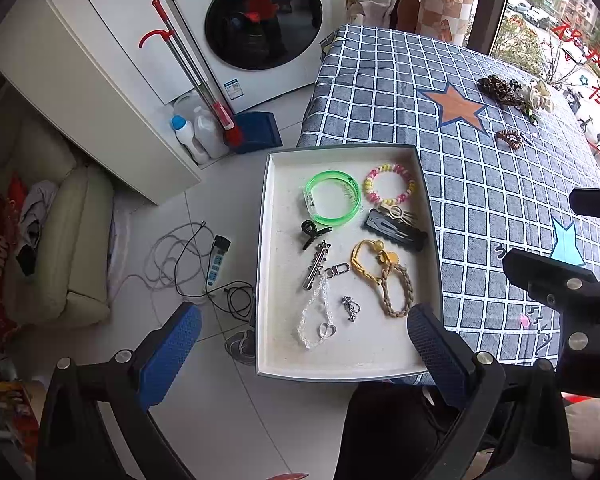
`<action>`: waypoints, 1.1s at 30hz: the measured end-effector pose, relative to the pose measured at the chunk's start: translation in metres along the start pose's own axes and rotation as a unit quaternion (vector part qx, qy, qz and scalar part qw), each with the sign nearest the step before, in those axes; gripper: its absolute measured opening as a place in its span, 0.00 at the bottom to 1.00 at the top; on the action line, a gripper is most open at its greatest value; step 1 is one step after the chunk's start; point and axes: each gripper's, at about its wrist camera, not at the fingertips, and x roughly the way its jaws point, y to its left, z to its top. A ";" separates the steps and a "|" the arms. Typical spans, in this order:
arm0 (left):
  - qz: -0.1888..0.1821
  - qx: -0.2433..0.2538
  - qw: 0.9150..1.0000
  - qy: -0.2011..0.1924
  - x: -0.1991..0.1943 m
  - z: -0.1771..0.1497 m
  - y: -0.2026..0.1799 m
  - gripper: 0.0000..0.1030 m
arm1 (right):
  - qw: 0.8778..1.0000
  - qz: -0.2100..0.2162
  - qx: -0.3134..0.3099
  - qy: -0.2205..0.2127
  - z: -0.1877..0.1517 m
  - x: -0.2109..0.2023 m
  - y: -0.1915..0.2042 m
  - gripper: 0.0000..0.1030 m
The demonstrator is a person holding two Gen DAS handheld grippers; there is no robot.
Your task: Organize jewelry
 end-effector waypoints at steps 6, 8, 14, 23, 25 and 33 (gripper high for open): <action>0.001 0.000 1.000 0.000 0.000 -0.001 0.001 1.00 | 1.000 0.000 0.000 0.000 0.000 0.000 0.000 0.89; 0.001 0.000 1.000 0.000 0.000 -0.001 0.001 1.00 | 1.000 0.000 0.001 0.000 0.000 0.000 0.000 0.89; 0.001 0.001 1.000 0.000 0.000 0.000 0.000 1.00 | 1.000 0.000 0.001 0.000 0.000 0.000 0.000 0.89; 0.002 0.002 1.000 0.001 0.002 -0.004 0.003 1.00 | 1.000 0.000 0.000 0.000 -0.001 0.000 0.001 0.89; 0.002 0.003 1.000 0.002 0.001 -0.005 0.002 1.00 | 1.000 0.001 0.000 0.000 -0.001 0.000 0.000 0.89; -0.002 0.001 1.000 0.001 -0.001 -0.004 0.002 1.00 | 1.000 0.001 0.002 0.000 0.000 0.001 -0.001 0.89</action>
